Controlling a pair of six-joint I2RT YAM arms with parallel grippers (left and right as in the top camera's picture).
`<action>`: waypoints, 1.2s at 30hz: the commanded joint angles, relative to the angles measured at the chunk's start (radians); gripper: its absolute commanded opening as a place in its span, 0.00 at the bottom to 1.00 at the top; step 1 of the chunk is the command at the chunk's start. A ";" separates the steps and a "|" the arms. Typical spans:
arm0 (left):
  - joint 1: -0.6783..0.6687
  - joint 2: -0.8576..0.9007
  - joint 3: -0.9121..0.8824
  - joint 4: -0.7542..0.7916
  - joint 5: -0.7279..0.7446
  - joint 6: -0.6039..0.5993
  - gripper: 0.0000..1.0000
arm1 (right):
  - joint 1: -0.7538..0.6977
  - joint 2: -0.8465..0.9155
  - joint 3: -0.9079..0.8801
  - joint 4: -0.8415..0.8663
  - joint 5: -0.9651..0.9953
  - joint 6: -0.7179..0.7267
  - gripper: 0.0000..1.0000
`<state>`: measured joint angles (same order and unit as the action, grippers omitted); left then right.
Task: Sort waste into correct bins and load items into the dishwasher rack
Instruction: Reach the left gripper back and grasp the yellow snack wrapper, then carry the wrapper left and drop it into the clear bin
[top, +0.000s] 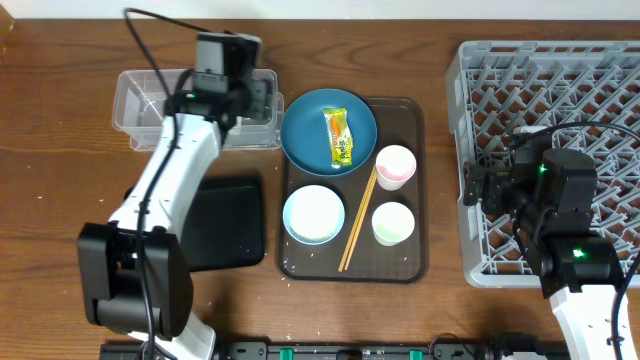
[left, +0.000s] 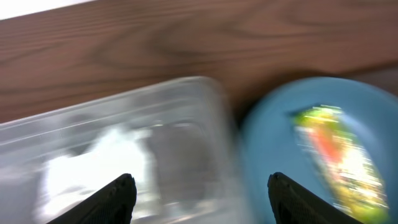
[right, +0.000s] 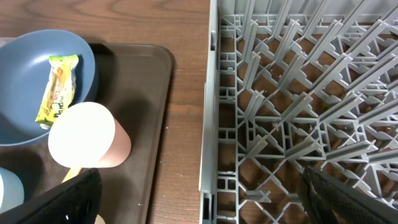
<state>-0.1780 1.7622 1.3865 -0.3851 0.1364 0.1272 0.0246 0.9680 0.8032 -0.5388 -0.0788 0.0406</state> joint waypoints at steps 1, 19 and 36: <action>-0.083 -0.010 -0.010 -0.001 0.130 -0.025 0.71 | 0.005 -0.002 0.022 0.000 -0.008 -0.012 0.99; -0.256 0.292 -0.023 0.040 0.114 -0.060 0.70 | 0.005 -0.002 0.022 0.000 -0.008 -0.012 0.99; -0.235 0.124 -0.007 -0.018 -0.084 -0.061 0.06 | 0.005 -0.002 0.022 0.000 -0.008 -0.012 0.99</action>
<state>-0.4297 1.9991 1.3655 -0.3977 0.1562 0.0711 0.0246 0.9680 0.8032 -0.5385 -0.0788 0.0402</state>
